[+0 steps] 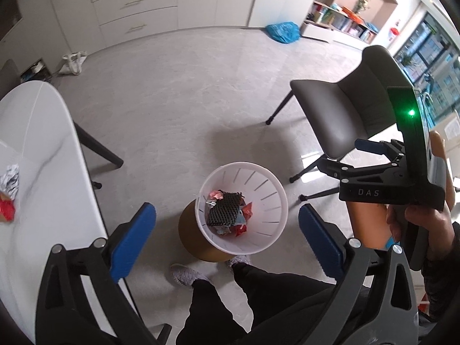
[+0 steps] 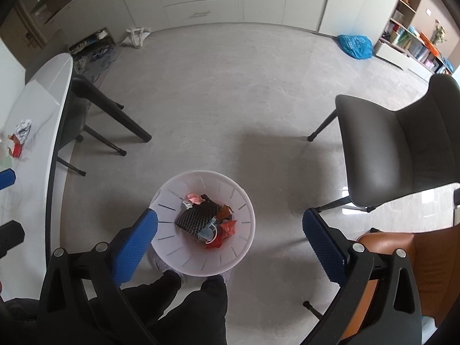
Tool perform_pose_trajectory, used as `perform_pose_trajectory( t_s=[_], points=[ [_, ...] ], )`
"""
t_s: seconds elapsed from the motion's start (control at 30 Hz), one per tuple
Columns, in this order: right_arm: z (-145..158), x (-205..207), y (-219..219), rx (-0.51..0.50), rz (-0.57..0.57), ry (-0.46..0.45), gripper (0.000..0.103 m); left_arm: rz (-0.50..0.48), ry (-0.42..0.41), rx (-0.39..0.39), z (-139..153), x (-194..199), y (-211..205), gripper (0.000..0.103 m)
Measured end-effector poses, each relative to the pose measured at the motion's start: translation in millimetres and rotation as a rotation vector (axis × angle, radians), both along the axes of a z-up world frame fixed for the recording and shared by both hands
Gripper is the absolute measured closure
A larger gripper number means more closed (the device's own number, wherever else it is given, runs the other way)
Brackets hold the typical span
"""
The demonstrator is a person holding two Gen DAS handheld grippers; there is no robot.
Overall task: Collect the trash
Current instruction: 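Move both tools back over the table trash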
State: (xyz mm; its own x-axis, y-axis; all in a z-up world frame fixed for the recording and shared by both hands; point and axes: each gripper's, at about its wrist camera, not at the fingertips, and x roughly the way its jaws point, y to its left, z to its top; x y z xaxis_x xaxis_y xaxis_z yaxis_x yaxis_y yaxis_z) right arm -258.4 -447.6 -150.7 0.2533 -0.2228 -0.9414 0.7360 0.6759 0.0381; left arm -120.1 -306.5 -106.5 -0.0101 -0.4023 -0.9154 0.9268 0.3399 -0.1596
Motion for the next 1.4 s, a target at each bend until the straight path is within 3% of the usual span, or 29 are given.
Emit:
perform_pose_trajectory(
  t_s=[0.5, 0.9, 1.17, 1.4],
  points=[
    [11.6, 56.6, 27.9, -0.022, 0.138, -0.03, 0.003, 0.139, -0.023, -0.017, 8.5, 36.4, 38.0, 0.008],
    [35.9, 175.1, 96.1, 0.003, 0.403, -0.146, 0.003, 0.493, -0.095, -0.026, 23.5, 112.6, 131.8, 0.008],
    [47.9, 242.3, 137.3, 0.017, 0.539, -0.181, 0.003, 0.707, -0.075, -0.028, 19.9, 163.8, 199.4, 0.008],
    [49.3, 293.4, 163.6, 0.011, 0.644, -0.175, 0.003, 0.832, -0.07, -0.032, 11.1, 195.7, 235.1, 0.008]
  ],
)
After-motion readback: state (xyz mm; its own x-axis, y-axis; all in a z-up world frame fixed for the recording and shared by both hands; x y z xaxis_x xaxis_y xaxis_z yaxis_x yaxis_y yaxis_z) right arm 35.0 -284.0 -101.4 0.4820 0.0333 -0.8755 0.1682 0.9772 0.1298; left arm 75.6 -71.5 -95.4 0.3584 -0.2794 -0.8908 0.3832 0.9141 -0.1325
